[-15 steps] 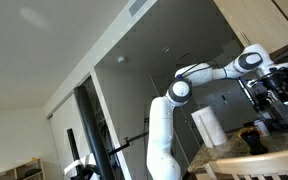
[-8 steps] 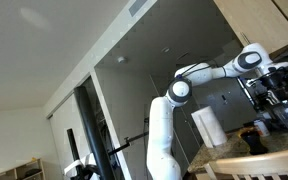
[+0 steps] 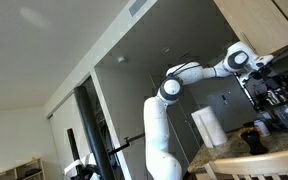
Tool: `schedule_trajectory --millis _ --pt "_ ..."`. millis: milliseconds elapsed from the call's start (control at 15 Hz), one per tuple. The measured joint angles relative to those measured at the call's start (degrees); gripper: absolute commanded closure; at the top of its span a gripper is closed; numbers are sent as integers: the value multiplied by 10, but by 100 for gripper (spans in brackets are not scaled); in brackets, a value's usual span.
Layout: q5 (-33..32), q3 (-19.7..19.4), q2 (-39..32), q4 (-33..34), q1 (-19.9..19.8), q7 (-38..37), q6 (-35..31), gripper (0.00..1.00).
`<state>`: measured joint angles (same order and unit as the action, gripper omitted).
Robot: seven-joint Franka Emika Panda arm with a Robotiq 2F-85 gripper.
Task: Move the cup to the right
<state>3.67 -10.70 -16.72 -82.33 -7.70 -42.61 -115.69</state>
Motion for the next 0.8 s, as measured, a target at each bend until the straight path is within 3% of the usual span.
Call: schedule_trajectory --millis 133,600,800 --pt "-22 7 55 -23 26 1 -6 0" --pt "6 92 187 -28 94 22 224 0" --pt "8 97 194 -32 97 24 234 0"
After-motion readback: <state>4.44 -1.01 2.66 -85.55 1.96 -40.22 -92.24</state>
